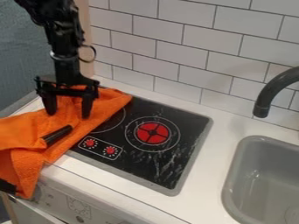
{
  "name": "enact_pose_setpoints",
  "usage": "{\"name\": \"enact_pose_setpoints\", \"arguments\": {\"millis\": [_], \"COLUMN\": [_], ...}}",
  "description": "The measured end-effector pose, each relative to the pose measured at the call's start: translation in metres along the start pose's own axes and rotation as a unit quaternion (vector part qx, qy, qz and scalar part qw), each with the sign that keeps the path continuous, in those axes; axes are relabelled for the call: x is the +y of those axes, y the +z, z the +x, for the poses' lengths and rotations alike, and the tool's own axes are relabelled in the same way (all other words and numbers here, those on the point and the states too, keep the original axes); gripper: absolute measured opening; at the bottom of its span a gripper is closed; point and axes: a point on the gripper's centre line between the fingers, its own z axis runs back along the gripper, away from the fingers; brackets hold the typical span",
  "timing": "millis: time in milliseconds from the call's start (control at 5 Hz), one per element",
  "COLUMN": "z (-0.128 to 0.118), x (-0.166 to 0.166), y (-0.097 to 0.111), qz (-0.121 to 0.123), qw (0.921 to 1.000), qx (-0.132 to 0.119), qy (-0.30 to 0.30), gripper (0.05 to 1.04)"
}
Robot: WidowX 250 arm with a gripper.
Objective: Move the cloth from the left to the right
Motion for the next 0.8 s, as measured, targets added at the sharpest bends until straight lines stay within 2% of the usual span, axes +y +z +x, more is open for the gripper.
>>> {"name": "enact_pose_setpoints", "arguments": {"millis": [200, 600, 800], "z": [0.008, 0.018, 0.016], "x": [-0.006, -0.039, -0.074], "y": [-0.005, -0.004, -0.001], "qz": [-0.015, -0.023, -0.034], "qw": [0.9998, 0.9997, 0.9986], "qx": [-0.003, -0.012, -0.014], "qy": [0.010, -0.002, -0.038], "gripper": [0.999, 0.999, 0.999]}}
